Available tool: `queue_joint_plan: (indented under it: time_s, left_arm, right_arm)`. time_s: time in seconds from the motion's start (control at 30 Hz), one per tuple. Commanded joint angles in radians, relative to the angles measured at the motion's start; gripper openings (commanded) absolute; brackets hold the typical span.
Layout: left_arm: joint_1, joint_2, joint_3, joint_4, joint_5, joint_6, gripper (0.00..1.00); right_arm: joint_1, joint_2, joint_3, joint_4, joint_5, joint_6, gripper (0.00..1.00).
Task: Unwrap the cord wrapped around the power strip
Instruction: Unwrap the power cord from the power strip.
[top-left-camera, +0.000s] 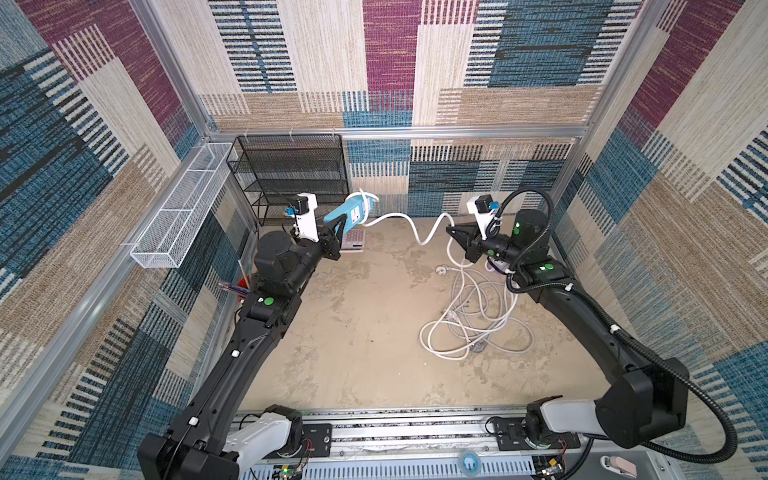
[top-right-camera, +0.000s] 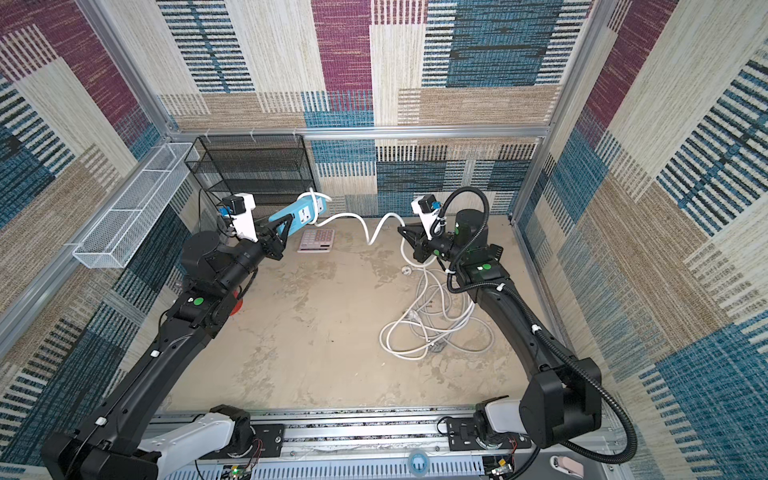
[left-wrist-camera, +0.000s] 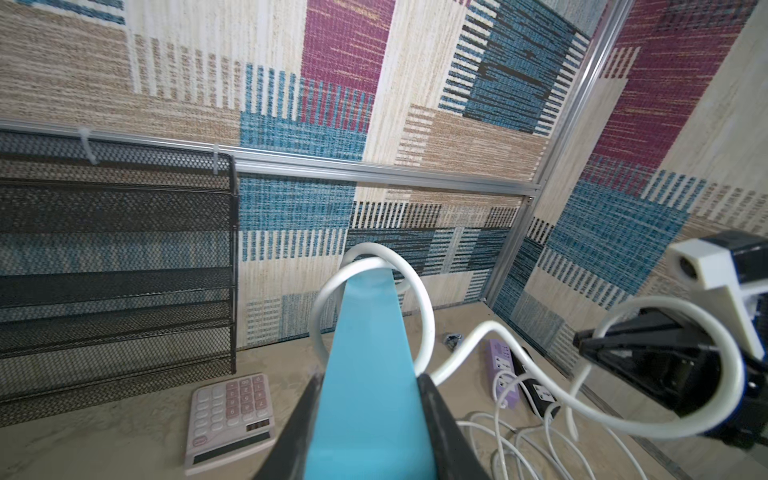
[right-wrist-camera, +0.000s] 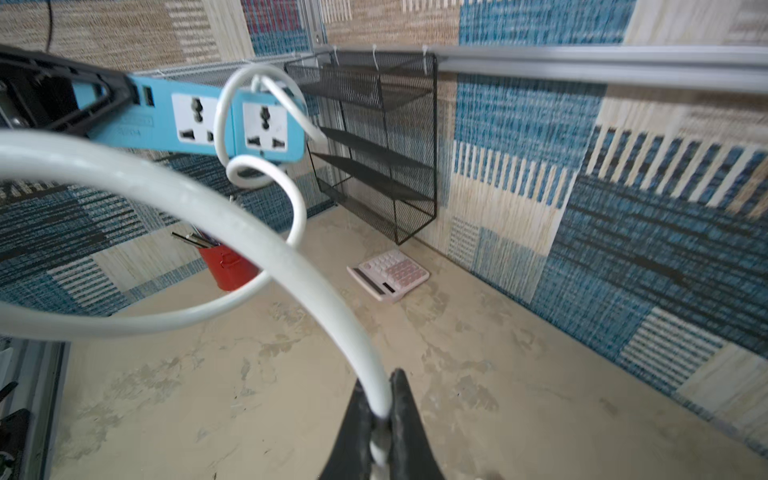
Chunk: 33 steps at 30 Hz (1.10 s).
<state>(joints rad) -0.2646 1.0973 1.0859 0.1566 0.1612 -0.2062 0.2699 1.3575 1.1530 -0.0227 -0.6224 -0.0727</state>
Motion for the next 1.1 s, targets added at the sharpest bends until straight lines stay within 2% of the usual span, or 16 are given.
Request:
queue_joint_plan:
  time_s: [0.0,0.2,0.4,0.73,1.07]
  left_arm:
    - [0.029,-0.025,-0.013,0.113,-0.042,0.033,0.0]
    - [0.08,-0.059,-0.045,0.162,-0.05,0.025,0.0]
    - [0.111,-0.078,-0.062,0.187,-0.057,0.016,0.0]
    - [0.129,-0.079,-0.077,0.22,-0.025,-0.005,0.0]
    - [0.134,-0.064,-0.078,0.229,-0.005,-0.021,0.0]
  right_arm:
    - [0.035,0.018,-0.032,-0.068,0.047,0.038,0.0]
    - [0.048,0.032,-0.127,-0.134,0.094,0.098,0.0]
    - [0.05,0.04,-0.239,-0.117,0.134,0.158,0.0]
    - [0.054,0.179,-0.386,0.093,0.156,0.272,0.0]
    - [0.057,0.321,-0.444,0.265,0.188,0.331,0.0]
